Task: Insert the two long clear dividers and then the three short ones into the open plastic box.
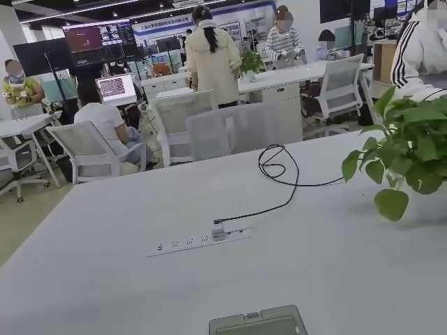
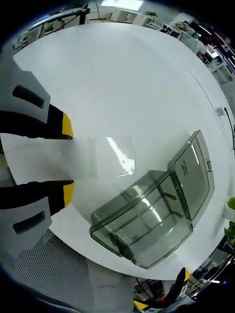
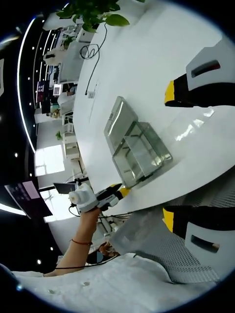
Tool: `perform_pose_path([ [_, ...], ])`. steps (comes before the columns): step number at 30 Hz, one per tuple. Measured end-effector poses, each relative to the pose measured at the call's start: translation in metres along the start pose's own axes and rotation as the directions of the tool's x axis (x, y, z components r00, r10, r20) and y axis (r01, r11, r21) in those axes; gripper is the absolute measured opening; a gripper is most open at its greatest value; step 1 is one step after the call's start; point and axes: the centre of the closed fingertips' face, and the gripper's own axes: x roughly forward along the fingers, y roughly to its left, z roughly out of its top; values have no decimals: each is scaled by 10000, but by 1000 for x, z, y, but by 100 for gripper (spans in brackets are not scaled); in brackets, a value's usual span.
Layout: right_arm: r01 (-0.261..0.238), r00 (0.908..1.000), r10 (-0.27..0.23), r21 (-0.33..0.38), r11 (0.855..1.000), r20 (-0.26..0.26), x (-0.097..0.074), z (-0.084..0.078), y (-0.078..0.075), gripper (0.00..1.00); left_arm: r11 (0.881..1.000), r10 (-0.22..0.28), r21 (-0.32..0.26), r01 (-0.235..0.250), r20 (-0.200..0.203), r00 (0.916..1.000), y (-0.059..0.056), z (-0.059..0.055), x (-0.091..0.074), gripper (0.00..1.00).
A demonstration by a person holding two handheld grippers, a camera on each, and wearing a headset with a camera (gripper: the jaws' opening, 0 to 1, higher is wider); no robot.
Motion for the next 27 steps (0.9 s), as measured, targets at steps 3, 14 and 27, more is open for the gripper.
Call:
perform_pose_path([
  [3,-21,10000,21,8,10000,4,-1,0,1,84,10000,0,-12,0,-111,9999,0,0,0,32],
  [14,40,10000,-40,-77,10000,-38,0,1,1,83,9991,-368,-201,362,-307,9989,0,-1,-1,30],
  [27,51,9996,-54,-122,9999,-264,-1,-1,4,83,9699,-1301,-1981,1418,713,9889,-7,-4,-7,30],
])
